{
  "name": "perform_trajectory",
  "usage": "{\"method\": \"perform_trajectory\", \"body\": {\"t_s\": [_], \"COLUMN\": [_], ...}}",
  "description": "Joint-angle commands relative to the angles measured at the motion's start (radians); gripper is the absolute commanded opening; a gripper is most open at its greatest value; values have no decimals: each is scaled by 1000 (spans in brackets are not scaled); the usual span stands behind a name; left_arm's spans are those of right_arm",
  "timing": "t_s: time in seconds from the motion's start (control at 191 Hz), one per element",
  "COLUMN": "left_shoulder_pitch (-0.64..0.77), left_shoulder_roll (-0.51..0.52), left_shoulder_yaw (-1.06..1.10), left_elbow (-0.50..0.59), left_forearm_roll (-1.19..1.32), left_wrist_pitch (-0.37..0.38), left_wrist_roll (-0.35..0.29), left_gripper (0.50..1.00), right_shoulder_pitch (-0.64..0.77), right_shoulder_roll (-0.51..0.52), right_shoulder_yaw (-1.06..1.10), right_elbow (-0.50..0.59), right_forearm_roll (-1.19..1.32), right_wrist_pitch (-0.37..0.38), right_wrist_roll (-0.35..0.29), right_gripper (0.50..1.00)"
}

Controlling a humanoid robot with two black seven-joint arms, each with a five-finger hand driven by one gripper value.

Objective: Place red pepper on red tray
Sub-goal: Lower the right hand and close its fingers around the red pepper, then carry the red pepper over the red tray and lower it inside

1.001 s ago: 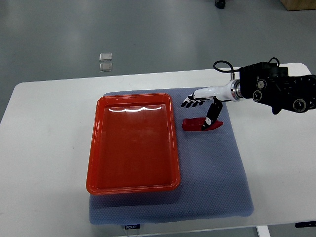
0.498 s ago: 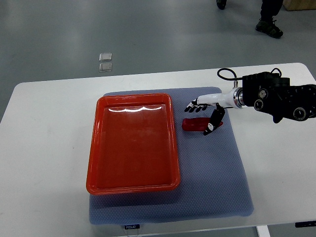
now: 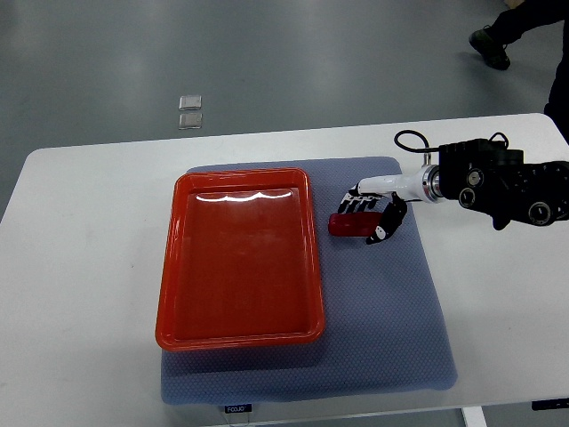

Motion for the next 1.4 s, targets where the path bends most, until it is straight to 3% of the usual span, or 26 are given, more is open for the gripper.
{"method": "perform_trajectory", "body": {"t_s": [0.0,0.278,0.472,0.618,0.66,0.692,1.106,1.3,1.394], "left_shoulder_pitch": [0,0,2,2,2,2,2,0,2], "left_shoulder_roll": [0,0,0,0,0,0,0,0,0], "left_shoulder_yaw": [-1,-1,-1,-3,-3,-3,0,0,-1], "left_elbow": [0,0,0,2,2,2,0,0,0], "left_forearm_roll": [0,0,0,0,0,0,0,0,0], "left_wrist_pitch": [0,0,0,0,0,0,-2,0,0], "left_wrist_roll": [0,0,0,0,0,0,0,0,0], "left_gripper": [1000,1000,1000,1000,1000,1000,1000,1000,1000], "right_shoulder_pitch": [-3,-12,-24,-30,-32,-32,100,178,217], "right_shoulder_roll": [-1,-1,0,2,2,-1,-112,-84,-17], "right_shoulder_yaw": [0,-2,-2,-2,-2,-2,9,9,3], "right_elbow": [0,0,-2,0,-2,-2,55,60,51], "right_forearm_roll": [-1,-20,-26,-49,-49,-49,-29,-11,48], "right_wrist_pitch": [0,0,-2,-20,-22,-22,9,23,26], "right_wrist_roll": [0,0,0,0,0,0,3,3,3], "right_gripper": [803,782,715,594,525,500,500,500,500]}}
